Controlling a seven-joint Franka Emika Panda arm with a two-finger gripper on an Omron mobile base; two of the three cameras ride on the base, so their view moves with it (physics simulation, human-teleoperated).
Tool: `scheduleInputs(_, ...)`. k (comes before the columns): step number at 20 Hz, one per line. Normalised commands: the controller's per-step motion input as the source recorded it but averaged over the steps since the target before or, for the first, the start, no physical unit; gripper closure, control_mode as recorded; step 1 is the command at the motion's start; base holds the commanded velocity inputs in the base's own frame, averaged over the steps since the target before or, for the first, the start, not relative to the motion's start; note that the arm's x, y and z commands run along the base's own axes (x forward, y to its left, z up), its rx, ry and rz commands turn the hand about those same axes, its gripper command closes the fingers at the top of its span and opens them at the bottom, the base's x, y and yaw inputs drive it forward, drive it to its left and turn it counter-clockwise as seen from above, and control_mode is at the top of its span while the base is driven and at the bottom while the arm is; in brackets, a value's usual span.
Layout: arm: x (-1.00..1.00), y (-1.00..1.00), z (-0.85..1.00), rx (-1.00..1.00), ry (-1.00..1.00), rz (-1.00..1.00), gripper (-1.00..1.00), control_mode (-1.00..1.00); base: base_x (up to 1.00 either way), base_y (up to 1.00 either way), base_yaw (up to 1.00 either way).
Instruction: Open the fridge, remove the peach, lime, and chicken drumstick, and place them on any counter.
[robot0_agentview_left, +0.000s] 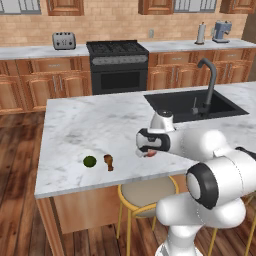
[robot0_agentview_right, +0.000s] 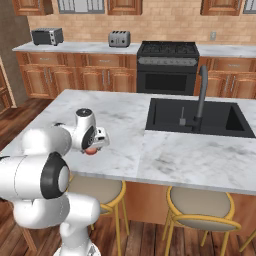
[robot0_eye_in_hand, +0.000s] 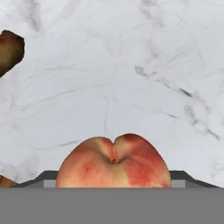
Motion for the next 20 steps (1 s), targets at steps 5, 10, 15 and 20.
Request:
scheduleInputs(5, 0.52, 0.06, -0.35, 0.0, 0.0, 0.0, 1.0, -1.0, 0.0, 0.0, 0.0)
scheduleInputs(10, 0.24, 0.06, -0.44, 0.0, 0.0, 0.0, 1.0, -1.0, 0.0, 0.0, 0.0)
scheduleInputs(15, 0.15, 0.01, -0.41, 0.0, 0.0, 0.0, 1.0, -1.0, 0.0, 0.0, 0.0)
scheduleInputs(20, 0.11, 0.02, -0.37, 0.0, 0.0, 0.0, 1.0, -1.0, 0.0, 0.0, 0.0)
